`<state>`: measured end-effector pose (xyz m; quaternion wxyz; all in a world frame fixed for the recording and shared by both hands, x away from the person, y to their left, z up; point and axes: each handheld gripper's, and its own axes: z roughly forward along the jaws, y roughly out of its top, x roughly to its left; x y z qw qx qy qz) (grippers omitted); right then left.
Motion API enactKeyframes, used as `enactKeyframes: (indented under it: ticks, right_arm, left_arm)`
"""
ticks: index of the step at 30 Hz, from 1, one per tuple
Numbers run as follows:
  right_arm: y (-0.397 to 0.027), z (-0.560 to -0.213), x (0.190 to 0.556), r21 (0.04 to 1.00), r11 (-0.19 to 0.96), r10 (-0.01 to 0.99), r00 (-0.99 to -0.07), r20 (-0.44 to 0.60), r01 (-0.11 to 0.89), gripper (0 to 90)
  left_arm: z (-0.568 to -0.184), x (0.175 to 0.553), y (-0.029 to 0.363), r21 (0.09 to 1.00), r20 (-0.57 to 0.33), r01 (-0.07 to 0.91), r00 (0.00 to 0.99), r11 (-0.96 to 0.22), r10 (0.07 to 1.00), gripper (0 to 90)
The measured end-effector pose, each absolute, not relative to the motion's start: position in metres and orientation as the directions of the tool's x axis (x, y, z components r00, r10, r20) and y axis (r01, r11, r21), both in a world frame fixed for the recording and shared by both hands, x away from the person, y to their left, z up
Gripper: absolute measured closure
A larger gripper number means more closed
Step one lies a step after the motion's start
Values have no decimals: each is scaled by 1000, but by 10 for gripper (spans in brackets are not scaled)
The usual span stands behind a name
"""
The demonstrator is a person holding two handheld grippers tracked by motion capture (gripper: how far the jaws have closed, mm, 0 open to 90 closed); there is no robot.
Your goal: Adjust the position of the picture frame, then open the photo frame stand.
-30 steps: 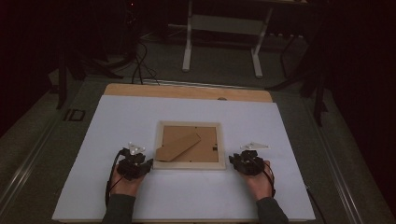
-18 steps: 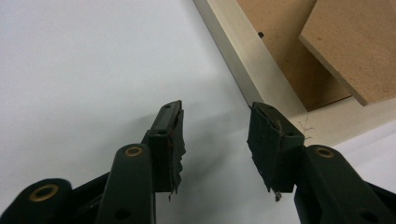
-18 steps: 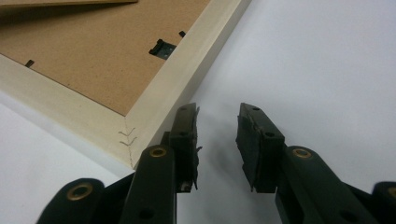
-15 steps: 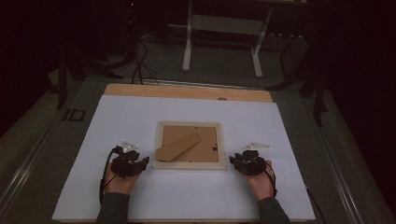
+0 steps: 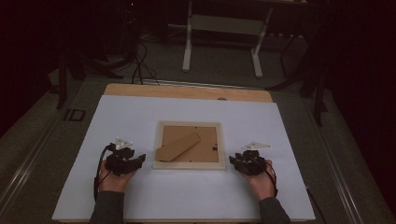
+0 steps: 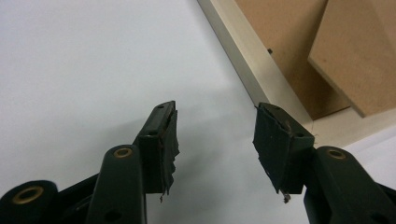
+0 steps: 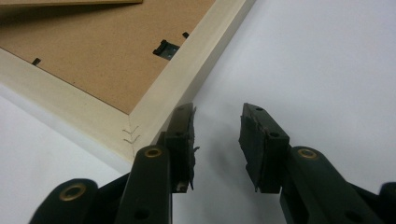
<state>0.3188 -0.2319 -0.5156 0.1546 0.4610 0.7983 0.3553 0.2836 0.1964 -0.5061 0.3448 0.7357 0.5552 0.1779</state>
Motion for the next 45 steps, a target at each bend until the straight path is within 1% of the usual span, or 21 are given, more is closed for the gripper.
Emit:
enactKeyframes:
  ticks: [1, 3, 20, 26, 30, 33, 40, 45]
  right_arm:
    - [-232, -516, 319, 710, 322, 846, -527, 81, 626, 645]
    - [-233, -516, 319, 709, 320, 847, -525, 82, 628, 641]
    - [-235, -515, 319, 709, 323, 844, -530, 84, 627, 630]
    - [-238, -514, 319, 714, 312, 845, -526, 93, 627, 617]
    - [-243, -513, 317, 718, 289, 849, -516, 115, 634, 605]
    - [-248, -512, 316, 720, 277, 853, -507, 120, 636, 596]
    - [-251, -511, 316, 720, 264, 853, -504, 136, 641, 577]
    - [-250, -512, 316, 720, 260, 850, -506, 146, 644, 568]
  left_arm:
    - [-506, 284, 196, 705, -121, 694, 320, -146, 940, 493]
    - [-503, 284, 199, 708, -148, 694, 322, -127, 935, 493]
    - [-493, 282, 201, 732, -161, 671, 338, -118, 927, 493]
    - [-491, 282, 199, 732, -172, 669, 366, -130, 914, 487]
    - [-486, 282, 195, 731, -163, 662, 401, -163, 901, 464]
    - [-482, 282, 192, 735, -160, 654, 423, -178, 892, 463]
    - [-471, 290, 174, 734, -141, 628, 514, -258, 846, 495]
    - [-467, 297, 160, 725, -123, 619, 548, -302, 828, 458]
